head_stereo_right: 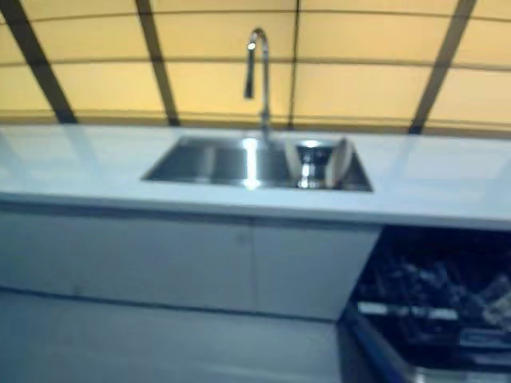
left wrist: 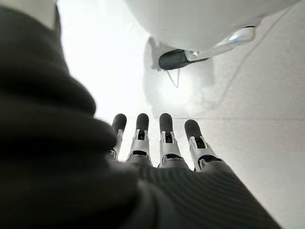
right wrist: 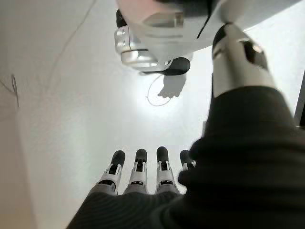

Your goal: Take plates into dishwasher

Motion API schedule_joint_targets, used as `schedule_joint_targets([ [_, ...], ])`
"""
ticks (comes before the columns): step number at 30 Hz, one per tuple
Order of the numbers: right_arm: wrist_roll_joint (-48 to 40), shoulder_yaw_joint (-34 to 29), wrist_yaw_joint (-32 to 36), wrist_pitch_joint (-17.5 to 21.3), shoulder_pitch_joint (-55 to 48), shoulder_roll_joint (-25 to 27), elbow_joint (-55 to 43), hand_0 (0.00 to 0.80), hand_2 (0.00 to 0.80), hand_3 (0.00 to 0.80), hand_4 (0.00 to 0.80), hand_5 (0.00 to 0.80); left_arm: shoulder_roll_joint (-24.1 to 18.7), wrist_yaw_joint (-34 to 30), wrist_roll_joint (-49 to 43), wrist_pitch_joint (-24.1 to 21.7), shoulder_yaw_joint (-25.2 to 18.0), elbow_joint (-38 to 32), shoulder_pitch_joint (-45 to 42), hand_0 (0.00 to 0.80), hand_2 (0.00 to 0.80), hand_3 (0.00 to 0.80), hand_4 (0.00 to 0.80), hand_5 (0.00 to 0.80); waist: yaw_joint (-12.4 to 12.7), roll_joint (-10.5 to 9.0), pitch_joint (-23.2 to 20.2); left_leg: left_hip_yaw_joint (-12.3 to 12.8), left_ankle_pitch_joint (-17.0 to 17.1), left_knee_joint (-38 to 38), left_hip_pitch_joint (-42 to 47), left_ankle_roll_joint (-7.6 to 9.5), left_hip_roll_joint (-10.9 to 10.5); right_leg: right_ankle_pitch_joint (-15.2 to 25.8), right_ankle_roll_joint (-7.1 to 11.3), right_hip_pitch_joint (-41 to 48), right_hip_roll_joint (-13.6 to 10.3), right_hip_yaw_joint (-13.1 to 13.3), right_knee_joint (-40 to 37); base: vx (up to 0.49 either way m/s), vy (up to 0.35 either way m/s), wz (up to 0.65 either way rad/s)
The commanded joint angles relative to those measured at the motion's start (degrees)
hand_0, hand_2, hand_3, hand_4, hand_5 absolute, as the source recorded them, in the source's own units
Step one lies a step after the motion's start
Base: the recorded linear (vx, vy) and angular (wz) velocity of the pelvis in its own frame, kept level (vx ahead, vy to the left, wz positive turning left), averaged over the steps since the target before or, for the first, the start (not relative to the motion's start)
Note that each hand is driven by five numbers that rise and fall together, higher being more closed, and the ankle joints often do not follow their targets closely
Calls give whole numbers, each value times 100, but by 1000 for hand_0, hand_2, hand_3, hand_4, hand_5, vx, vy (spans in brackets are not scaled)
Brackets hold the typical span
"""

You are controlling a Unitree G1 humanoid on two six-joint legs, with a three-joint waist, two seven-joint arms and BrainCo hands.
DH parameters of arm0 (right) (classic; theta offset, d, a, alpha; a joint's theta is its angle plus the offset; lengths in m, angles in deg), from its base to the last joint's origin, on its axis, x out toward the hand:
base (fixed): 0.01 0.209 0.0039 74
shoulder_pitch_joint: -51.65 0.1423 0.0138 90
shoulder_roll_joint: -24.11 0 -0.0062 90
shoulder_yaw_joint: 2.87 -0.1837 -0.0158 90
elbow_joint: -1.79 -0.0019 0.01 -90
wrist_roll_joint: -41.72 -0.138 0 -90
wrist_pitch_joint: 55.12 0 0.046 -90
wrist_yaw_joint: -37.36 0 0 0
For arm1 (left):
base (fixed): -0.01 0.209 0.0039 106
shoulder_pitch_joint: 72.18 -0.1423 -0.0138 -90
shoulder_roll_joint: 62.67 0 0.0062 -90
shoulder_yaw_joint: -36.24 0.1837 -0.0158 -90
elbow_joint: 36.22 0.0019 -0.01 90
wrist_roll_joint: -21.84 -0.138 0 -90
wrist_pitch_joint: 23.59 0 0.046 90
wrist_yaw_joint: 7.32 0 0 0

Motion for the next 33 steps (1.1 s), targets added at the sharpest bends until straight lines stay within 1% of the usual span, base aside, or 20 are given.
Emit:
schedule_joint_targets([
  [1,5,-61,217,-129,373,-102,453,0,0,0,0,0,177,33,175,-62,-234,322,302,0,0,0,0,0,22,-8,235,40,-451,18,97,613,-615,-200,102,150,325,137,15,0,0,0],
  [3,145,-24,227,-102,389,-103,427,0,0,0,0,0,186,-196,436,-102,-247,268,314,0,0,0,0,0,20,3,253,29,-446,18,103,613,-613,-199,92,157,324,136,15,0,0,0],
  [4,149,-3,238,-102,405,-98,416,0,0,0,0,0,204,-400,512,-25,-254,228,318,0,0,0,0,0,31,9,260,17,-448,18,106,613,-616,-204,92,164,321,125,15,0,0,0],
  [5,124,-20,263,-81,415,-89,423,0,0,0,0,0,232,-449,491,75,-238,218,315,0,0,0,0,0,36,11,265,12,-458,18,111,618,-617,-209,87,168,320,122,15,0,0,0],
  [6,113,-34,259,-65,427,-97,412,0,0,0,0,0,263,-496,449,59,-209,220,317,0,0,0,0,0,35,18,262,6,-449,18,104,617,-619,-205,87,164,317,121,15,0,0,0],
  [8,222,-32,299,-47,450,-110,391,0,0,0,0,0,304,-501,205,-122,-133,221,334,0,0,0,0,0,30,24,268,-4,-454,18,108,622,-622,-206,86,167,319,130,15,0,0,0],
  [9,272,-4,296,-24,448,-124,393,0,0,0,0,0,318,-504,177,-107,-94,208,341,0,0,0,0,0,28,25,263,1,-457,18,112,625,-621,-207,85,169,318,129,15,0,0,0],
  [12,365,63,276,2,464,-156,387,0,0,0,0,0,360,-388,109,47,17,213,346,0,0,0,0,0,20,32,264,1,-461,18,124,623,-617,-215,83,183,319,135,15,0,0,0],
  [16,463,112,240,-16,456,-161,340,0,0,0,0,0,339,-527,205,374,14,250,342,0,0,0,0,0,7,25,274,13,-462,18,131,625,-610,-228,73,197,319,140,15,0,0,0],
  [18,469,122,247,-13,444,-157,322,0,0,0,0,0,332,-549,226,388,-12,264,345,0,0,0,0,0,5,24,279,12,-458,18,126,626,-611,-226,73,192,320,137,15,0,0,0],
  [21,498,111,231,91,436,-136,302,0,0,0,0,0,310,-528,248,381,-34,276,394,0,0,0,0,0,-7,23,292,13,-457,18,122,633,-608,-226,63,185,320,134,15,0,0,0],
  [25,522,156,334,62,421,-148,268,0,0,0,0,0,284,-459,216,393,-76,267,451,0,0,0,0,0,-27,22,290,15,-468,18,133,632,-607,-240,61,189,324,158,15,0,0,0],
  [33,413,110,123,144,424,-118,269,0,0,0,0,0,296,-359,240,351,-31,226,455,0,0,0,0,0,-60,44,271,52,-473,18,137,625,-592,-248,52,185,341,212,15,4,-5,-2],
])
